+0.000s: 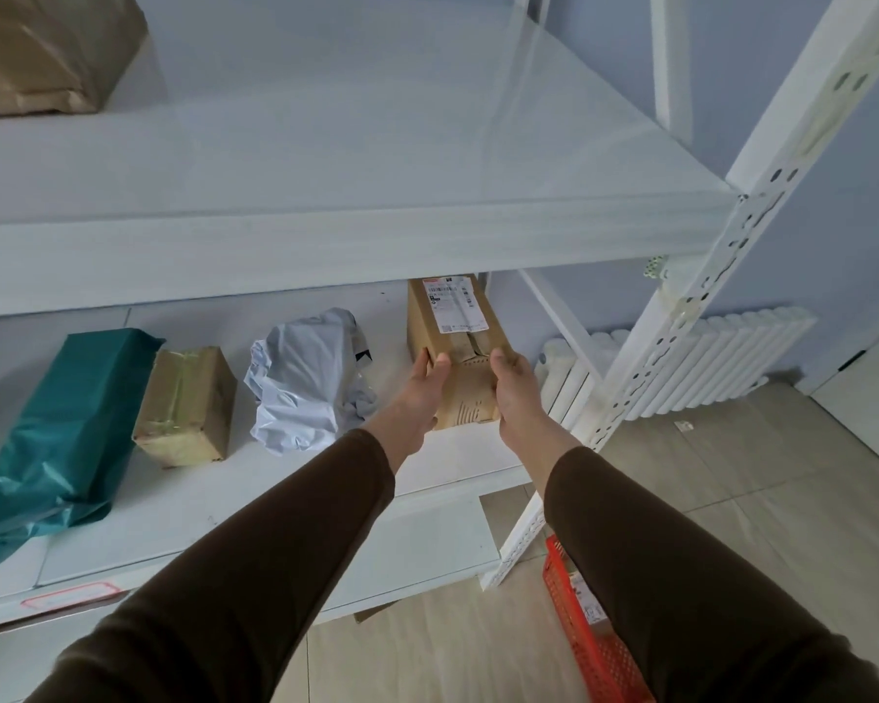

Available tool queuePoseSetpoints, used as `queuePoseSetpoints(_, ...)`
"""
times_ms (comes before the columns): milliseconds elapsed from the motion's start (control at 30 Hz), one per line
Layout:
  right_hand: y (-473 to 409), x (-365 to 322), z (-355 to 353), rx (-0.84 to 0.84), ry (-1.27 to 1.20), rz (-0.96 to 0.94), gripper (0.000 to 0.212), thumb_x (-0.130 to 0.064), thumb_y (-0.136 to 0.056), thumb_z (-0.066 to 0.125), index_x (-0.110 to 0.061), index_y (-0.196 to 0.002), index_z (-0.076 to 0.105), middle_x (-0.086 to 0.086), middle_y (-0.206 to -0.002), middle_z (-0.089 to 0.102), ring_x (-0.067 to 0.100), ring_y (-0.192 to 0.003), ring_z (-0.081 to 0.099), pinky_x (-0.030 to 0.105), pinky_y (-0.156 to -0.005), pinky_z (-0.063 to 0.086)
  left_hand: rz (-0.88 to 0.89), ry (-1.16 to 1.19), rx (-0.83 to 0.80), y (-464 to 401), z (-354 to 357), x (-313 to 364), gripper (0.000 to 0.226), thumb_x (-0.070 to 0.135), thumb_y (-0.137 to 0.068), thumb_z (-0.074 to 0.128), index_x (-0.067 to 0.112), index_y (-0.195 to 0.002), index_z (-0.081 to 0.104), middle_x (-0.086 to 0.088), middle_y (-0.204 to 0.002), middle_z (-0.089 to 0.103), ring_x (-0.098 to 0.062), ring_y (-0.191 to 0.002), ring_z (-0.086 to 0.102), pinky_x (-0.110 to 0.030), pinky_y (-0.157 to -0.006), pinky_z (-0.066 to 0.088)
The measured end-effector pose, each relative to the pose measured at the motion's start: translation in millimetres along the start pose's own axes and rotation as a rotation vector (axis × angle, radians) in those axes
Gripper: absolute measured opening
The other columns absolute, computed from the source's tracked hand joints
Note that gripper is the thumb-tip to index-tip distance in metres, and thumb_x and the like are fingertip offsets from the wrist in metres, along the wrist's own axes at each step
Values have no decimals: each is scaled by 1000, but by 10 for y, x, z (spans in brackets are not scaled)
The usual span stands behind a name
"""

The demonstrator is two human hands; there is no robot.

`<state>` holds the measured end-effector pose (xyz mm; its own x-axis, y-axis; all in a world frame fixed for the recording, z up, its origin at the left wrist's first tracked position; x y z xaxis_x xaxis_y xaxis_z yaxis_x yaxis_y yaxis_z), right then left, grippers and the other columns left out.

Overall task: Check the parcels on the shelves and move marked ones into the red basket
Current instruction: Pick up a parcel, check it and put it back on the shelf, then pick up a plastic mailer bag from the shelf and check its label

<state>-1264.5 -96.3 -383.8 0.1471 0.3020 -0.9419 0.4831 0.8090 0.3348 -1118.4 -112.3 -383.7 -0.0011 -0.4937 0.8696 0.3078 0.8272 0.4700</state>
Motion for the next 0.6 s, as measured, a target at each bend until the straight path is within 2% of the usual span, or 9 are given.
queuePoseSetpoints(100,2,8,5,30,-14,-10,38,-52,-105,48,-26,-133,50,5,-120,65,30,-115,62,55,-104,52,-16,1,-5,-9,-25,-5,73,60,-103,47,44,-165,12,-2,-172,27,-33,-158,25,-54,-126,27)
queuePoseSetpoints(167,8,63,-3,70,-56,-9,59,-66,-98,49,-26,-142,46,5,-125,62,29,-119,60,51,-103,51,21,14,-37,23,-41,17,77,63,-103,47,42,-166,8,-1,-173,23,-31,-159,21,-54,-128,21)
queuePoseSetpoints(233,24,175,-12,121,-131,8,84,-84,-83,51,-29,-146,45,5,-134,61,27,-124,60,51,-106,50,77,27,-44,101,-108,50,79,62,-103,47,38,-167,6,2,-173,23,-26,-160,20,-52,-129,17)
queuePoseSetpoints(267,50,243,2,149,-172,14,83,-86,-81,51,-30,-142,50,4,-134,63,26,-122,60,49,-106,49,114,21,-27,161,-174,77,78,61,-103,48,38,-167,8,2,-172,25,-25,-160,22,-49,-129,18)
queuePoseSetpoints(300,109,310,20,182,-209,27,71,-81,-86,52,-29,-134,55,5,-129,65,24,-117,62,46,-103,50,165,-9,1,226,-265,115,76,58,-104,50,37,-166,11,1,-171,27,-25,-159,24,-44,-128,20)
queuePoseSetpoints(400,362,681,167,276,-233,144,29,-40,-101,55,-17,-118,51,9,-114,59,26,-104,56,43,-98,47,378,-125,118,436,-686,295,67,40,-106,57,28,-165,27,1,-168,35,-18,-154,34,-32,-119,30)
queuePoseSetpoints(433,430,780,277,257,-178,169,20,-28,-101,57,-16,-114,49,9,-113,57,26,-103,54,42,-97,45,456,-154,156,506,-850,362,62,33,-106,58,24,-162,33,2,-165,39,-16,-151,38,-31,-118,33)
queuePoseSetpoints(500,505,830,602,144,-53,131,14,-14,-99,60,-15,-110,52,8,-114,59,25,-103,54,36,-90,42,565,-238,283,628,-1237,479,54,24,-106,60,20,-156,42,4,-158,47,-13,-143,43,-29,-115,35)
queuePoseSetpoints(600,549,603,1102,-21,75,6,16,-13,-98,63,-16,-111,56,1,-106,60,19,-98,56,31,-82,41,571,-317,525,604,-1905,511,50,19,-103,63,18,-150,47,2,-147,51,-14,-135,46,-33,-115,37)
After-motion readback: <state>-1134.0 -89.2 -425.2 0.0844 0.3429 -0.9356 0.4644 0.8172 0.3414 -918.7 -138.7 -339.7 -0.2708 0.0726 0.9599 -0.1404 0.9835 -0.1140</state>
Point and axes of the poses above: each hand's wrist, its own y-axis away from the middle knuckle, its own z-axis out of the palm, x = y × z, the point moved 9 cm from there along -y, towards the middle knuckle
